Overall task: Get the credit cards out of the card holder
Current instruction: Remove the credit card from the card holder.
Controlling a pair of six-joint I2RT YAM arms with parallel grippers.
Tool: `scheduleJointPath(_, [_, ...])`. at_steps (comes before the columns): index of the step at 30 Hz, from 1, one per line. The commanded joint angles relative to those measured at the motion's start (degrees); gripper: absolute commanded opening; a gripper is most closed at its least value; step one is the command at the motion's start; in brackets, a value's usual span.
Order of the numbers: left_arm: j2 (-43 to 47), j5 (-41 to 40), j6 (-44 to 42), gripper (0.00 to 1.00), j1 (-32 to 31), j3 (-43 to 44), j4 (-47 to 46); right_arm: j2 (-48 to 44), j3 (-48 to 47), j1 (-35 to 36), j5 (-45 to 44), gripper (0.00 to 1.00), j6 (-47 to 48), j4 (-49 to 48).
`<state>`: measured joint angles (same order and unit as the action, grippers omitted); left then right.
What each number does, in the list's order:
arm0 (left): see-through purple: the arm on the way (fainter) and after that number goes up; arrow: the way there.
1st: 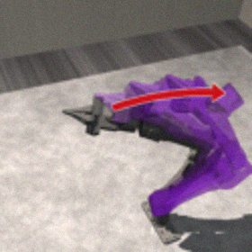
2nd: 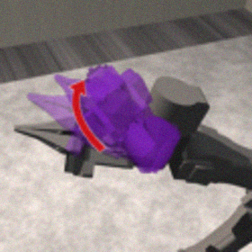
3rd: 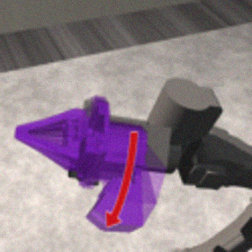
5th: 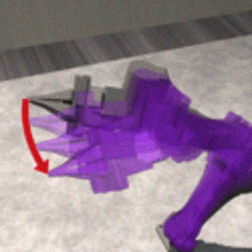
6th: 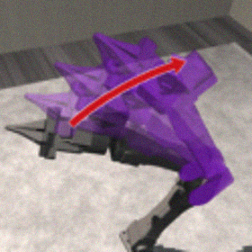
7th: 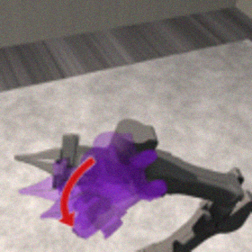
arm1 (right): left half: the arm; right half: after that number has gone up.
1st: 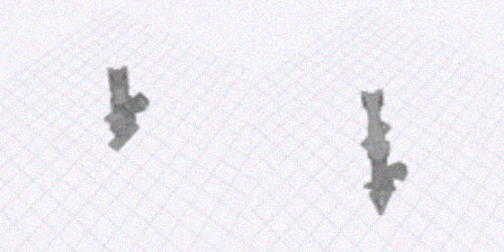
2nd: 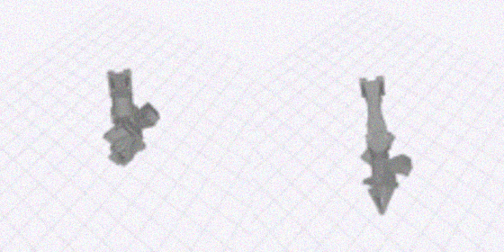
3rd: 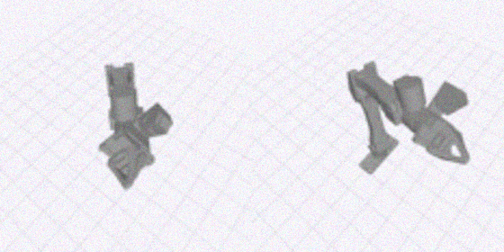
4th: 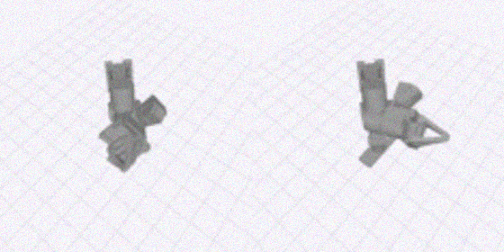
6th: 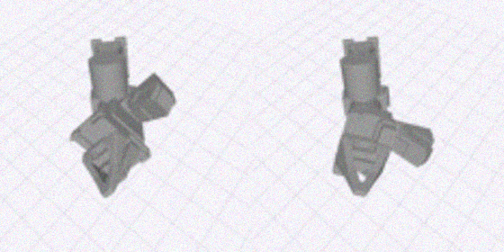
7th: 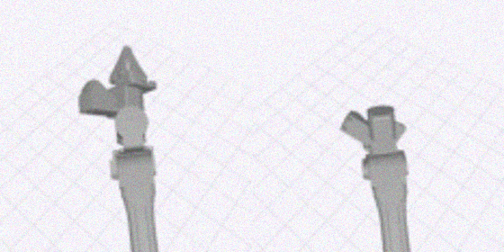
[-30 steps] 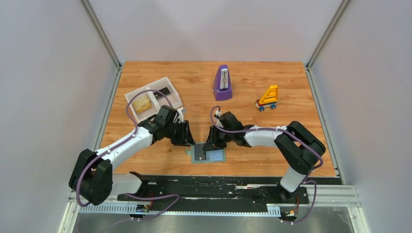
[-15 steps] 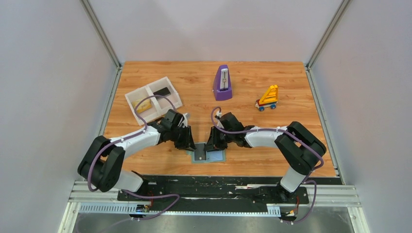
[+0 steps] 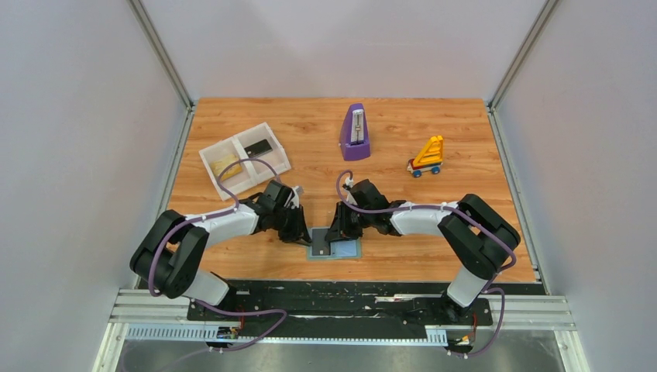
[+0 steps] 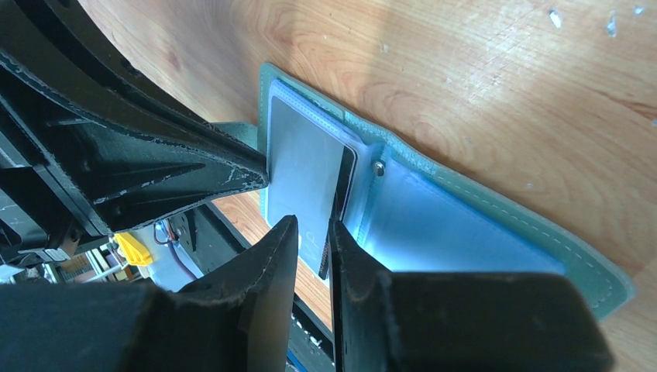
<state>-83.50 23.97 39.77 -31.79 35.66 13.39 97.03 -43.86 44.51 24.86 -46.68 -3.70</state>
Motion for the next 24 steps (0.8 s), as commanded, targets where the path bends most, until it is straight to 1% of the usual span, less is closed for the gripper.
scheduleJointPath(1, [-0.9, -0.9, 0.0, 0.16, -0.1, -1.2, -2.3, 0.2, -0.1, 0.2, -0.7, 0.22, -0.5, -1.5])
scheduleJointPath(7, [-0.1, -1.4, 0.5, 0.14, -0.2, -2.1, -2.5, 0.8, -0.1, 0.3, -1.0, 0.23, -0.6, -1.4])
scheduleJointPath(15, [-0.9, -1.1, 0.6, 0.14, -0.2, -2.2, -2.8, -2.0, 0.2, 0.3, -2.0, 0.24, -0.3, 0.0])
scheduleJointPath(24, [-2.1, -0.9, 0.8, 0.14, -0.2, -2.4, -3.1, -0.3, 0.2, 0.3, -2.2, 0.23, -0.5, -0.1])
